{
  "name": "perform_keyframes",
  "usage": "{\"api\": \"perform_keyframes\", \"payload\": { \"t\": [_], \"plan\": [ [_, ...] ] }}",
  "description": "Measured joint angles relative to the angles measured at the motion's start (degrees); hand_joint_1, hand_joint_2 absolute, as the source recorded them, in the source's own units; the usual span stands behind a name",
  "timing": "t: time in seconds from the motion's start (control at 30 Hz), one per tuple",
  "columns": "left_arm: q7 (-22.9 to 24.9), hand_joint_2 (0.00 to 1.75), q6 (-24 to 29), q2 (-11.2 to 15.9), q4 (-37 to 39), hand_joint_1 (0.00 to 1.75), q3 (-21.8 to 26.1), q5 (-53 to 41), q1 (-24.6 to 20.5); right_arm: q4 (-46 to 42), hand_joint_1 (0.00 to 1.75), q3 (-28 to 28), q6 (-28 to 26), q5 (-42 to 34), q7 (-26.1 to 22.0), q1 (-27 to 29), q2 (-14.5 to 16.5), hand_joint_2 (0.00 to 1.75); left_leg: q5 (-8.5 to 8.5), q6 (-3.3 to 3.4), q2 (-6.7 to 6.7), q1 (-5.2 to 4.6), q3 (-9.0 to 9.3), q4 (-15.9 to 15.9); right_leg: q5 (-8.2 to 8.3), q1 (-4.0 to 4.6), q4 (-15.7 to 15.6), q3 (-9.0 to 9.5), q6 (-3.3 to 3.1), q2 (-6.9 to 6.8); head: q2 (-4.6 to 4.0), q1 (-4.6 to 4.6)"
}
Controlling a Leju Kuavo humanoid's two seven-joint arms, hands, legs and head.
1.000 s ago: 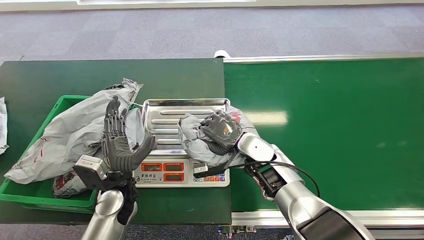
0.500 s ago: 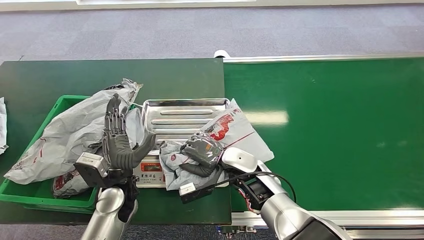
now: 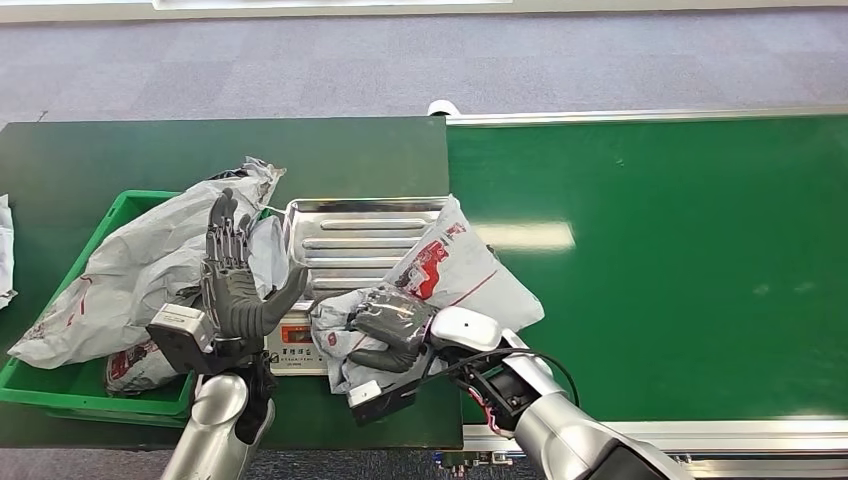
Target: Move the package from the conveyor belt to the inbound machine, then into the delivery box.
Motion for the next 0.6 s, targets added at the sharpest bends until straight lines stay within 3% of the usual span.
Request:
{"api": "perform_keyframes", "payload": {
  "t": [0.13,0.27,0.43,0.6],
  "plan": [
    [0.0,1.75,0.48,0.01,0.04,0.0,0.09,0.02,0.14,-0.16,0.0,0.77,-0.79,-2.48,3.4,-0.07,-0.01,0.0,0.0,0.0,-0.01,0.0,0.0,0.0,0.0,0.0,0.0,0.01,0.0,0.0,0.0,0.01],
    [0.0,1.75,1.19,0.0,-0.06,0.0,0.21,0.07,0.67,-1.65,0.0,-0.07,-7.5,-7.74,6.34,-0.18,-0.3,0.0,0.01,0.01,-0.03,0.0,-0.01,0.0,0.0,-0.01,0.0,0.01,0.0,-0.01,0.0,0.01],
    [0.0,1.75,2.32,0.0,-0.33,0.0,0.23,-0.41,1.51,-8.1,0.0,-5.38,-14.73,-19.88,2.91,0.51,-1.57,0.0,0.0,0.0,-0.06,-0.01,-0.02,0.01,0.0,-0.02,0.0,-0.01,0.01,-0.01,0.0,0.01],
    [0.0,1.75,2.52,0.0,-0.33,0.0,0.27,-0.19,2.19,-21.12,0.0,-12.56,-9.81,-37.83,-1.1,4.94,-3.28,0.0,-0.02,-0.01,-0.09,-0.01,-0.06,0.01,-0.01,-0.02,0.0,-0.05,0.0,-0.02,0.0,0.01]
  ]
}}
